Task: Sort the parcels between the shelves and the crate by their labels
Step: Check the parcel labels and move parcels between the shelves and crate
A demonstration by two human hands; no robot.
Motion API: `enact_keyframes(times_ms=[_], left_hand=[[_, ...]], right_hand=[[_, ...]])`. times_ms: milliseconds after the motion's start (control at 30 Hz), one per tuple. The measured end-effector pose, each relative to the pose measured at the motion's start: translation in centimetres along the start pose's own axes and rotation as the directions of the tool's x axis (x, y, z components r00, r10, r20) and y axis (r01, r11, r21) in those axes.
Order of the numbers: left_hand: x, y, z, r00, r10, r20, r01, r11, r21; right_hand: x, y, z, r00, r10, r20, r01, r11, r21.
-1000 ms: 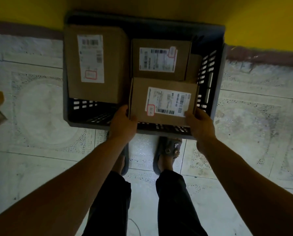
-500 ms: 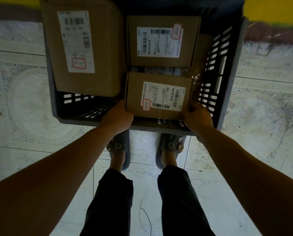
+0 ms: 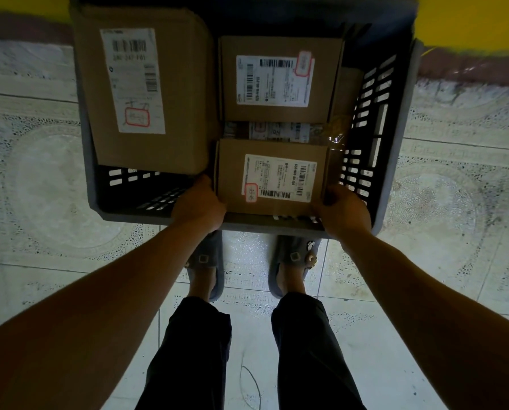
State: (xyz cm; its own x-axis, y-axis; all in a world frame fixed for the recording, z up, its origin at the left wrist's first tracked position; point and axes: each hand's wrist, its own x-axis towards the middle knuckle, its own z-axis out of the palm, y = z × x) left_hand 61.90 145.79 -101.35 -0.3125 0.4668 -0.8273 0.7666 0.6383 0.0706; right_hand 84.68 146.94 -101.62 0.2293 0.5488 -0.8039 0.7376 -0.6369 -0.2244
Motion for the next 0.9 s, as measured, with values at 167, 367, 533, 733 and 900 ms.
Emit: enact_keyframes(times_ms=[167, 367, 533, 733, 900], left_hand=[[-0.2, -0.2, 0.2, 1.000, 0.018, 0.014, -0.018, 1.000, -0.024], [-2.0, -0.1, -0.7, 0.999, 0.022, 0.033, -0.016, 0.982, -0.187], [-4.0, -0.3, -1.9, 0.991, 0.132, -0.032, -0.135, 0.927, -0.349], [-9.0, 0.0, -5.3, 0.971, 0.240, 0.018, -0.182, 0.780, -0.599], [-13.6, -0.8, -9.1, 0.974, 0.225, -0.018, -0.147, 0.570, -0.808]], right_hand=[[0.0, 0.0, 0.0, 1.000, -0.003, 0.029, 0.004, 1.000, -0.013], [-1.7, -0.4, -1.3, 0.998, -0.009, 0.057, 0.009, 1.000, 0.000], [-3.9, -1.4, -3.0, 0.997, 0.024, 0.072, -0.028, 0.998, 0.055], [-9.0, -3.6, -5.0, 0.992, -0.010, 0.124, -0.018, 0.975, 0.222], [-14.2, -6.9, -5.7, 0.976, -0.091, 0.196, 0.037, 0.964, 0.265]])
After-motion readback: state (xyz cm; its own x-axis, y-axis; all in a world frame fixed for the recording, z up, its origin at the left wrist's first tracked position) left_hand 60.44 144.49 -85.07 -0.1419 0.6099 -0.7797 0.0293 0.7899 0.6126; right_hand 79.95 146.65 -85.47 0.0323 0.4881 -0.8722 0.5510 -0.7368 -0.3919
